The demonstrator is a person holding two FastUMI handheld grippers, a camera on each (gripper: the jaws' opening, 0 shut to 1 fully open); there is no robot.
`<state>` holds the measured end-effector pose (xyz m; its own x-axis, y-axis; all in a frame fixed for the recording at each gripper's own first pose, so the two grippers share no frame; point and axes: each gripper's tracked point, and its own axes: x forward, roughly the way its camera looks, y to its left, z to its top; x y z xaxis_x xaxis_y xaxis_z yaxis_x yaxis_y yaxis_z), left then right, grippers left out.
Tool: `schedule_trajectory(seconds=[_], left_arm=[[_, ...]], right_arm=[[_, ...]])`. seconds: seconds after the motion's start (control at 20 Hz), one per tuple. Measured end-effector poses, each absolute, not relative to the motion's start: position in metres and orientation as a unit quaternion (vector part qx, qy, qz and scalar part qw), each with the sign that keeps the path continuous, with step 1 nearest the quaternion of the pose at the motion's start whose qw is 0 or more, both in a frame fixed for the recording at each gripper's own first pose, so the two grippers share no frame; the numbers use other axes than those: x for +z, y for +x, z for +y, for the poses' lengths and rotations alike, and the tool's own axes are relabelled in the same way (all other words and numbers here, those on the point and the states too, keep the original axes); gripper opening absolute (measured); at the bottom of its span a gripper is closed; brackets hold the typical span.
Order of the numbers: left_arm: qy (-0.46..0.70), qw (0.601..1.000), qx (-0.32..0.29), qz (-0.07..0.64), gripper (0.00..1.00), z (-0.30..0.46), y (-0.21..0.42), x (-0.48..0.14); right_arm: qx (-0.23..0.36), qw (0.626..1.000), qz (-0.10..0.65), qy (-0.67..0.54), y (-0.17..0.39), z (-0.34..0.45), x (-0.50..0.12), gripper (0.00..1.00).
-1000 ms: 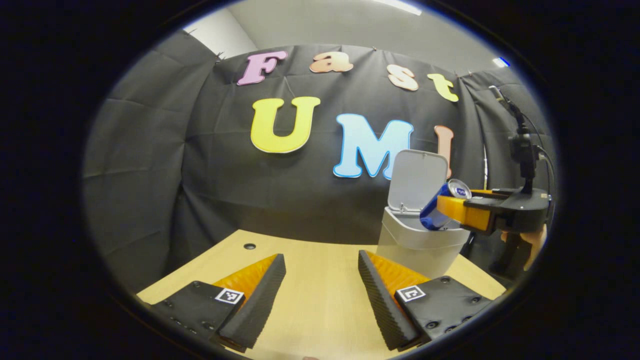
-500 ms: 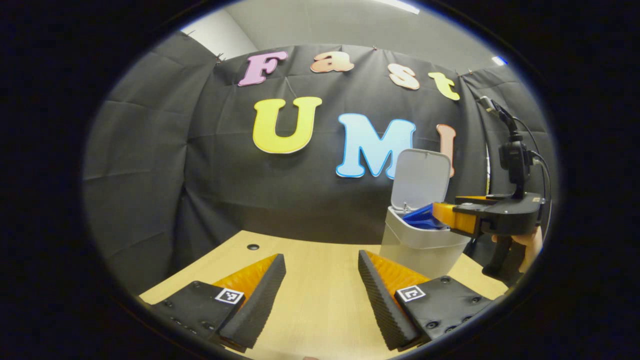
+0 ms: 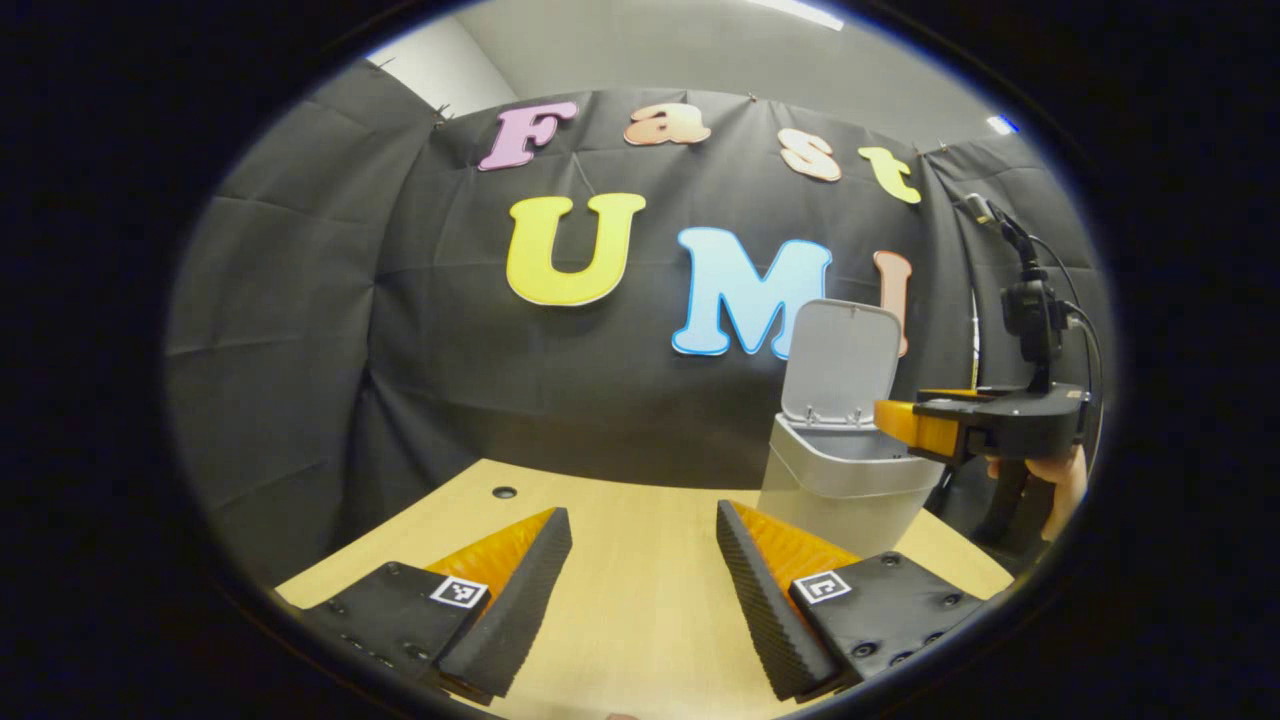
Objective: Press the lid of the desktop garbage bin to open it, pick up the crumpled paper on the desktop and throw it into the bin, then pick up the pop can on the desktop and drop it into the bin, and finally close the garbage bin lid.
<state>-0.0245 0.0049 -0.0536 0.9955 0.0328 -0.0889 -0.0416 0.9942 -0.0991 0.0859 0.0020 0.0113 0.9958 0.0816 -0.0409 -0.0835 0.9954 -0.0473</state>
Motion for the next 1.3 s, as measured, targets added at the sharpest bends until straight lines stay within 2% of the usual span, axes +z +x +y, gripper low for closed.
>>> schedule_trajectory(seconds=[0.45,0.8,1.05,1.3], left_arm=[[-0.061,0.998,0.002,0.032,0.95,0.005,-0.018,-0.049],[-0.055,0.998,-0.008,0.034,0.95,0.012,0.023,-0.048],[-0.062,0.997,0.006,0.039,0.95,0.022,0.029,-0.052],[-0.071,0.996,0.029,0.039,0.96,0.030,0.026,-0.052]], right_arm=[[0.016,0.999,-0.019,-0.032,0.109,-0.024,0.076,0.86],[-0.006,0.999,-0.029,-0.028,0.148,-0.037,0.110,0.86],[-0.021,0.998,-0.048,-0.042,0.176,-0.045,0.138,0.89],[-0.026,0.997,-0.063,-0.040,0.205,-0.051,0.168,0.86]])
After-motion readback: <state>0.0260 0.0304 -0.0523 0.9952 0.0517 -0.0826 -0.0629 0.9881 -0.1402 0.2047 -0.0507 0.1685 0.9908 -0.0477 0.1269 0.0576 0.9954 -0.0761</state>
